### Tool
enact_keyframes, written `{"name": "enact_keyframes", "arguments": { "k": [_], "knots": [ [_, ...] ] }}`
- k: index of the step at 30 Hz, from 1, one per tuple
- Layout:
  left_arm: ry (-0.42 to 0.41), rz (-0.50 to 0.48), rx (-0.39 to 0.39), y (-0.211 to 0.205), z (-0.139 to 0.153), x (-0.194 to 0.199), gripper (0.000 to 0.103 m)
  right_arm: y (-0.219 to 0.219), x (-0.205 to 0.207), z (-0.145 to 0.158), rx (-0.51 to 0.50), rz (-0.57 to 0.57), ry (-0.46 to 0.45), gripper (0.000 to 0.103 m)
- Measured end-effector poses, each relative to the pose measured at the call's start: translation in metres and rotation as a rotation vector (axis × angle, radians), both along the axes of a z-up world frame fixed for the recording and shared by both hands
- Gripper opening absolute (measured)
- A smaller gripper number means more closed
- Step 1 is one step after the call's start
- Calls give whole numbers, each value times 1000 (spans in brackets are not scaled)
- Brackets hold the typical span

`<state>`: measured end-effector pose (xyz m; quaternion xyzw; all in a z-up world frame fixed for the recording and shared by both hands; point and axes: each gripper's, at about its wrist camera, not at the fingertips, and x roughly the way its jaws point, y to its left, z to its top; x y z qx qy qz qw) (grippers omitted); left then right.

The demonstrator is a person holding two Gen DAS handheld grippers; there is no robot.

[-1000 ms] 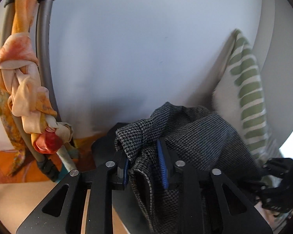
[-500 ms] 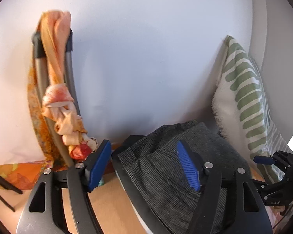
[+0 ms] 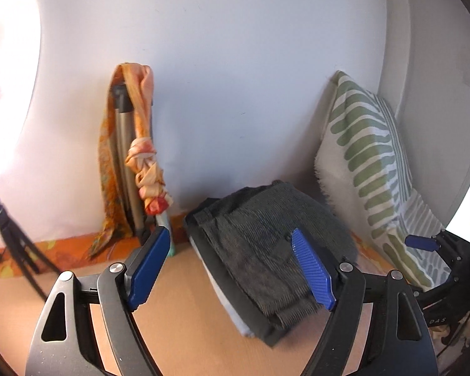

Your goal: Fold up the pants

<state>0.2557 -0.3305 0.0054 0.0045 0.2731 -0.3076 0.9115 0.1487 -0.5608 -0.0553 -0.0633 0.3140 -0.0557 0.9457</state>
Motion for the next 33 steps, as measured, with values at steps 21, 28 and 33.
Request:
{"name": "enact_keyframes", "arguments": {
  "k": [21, 28, 33],
  "knots": [
    [-54, 12, -20, 85, 6, -151, 85, 91, -115, 15, 21, -6, -100, 96],
    [-48, 22, 2, 112, -6, -176, 85, 110, -136, 10, 45, -27, -120, 96],
    [-22, 55, 4, 133, -18, -191, 85, 118, -145, 1, 60, -38, -127, 96]
  ]
}}
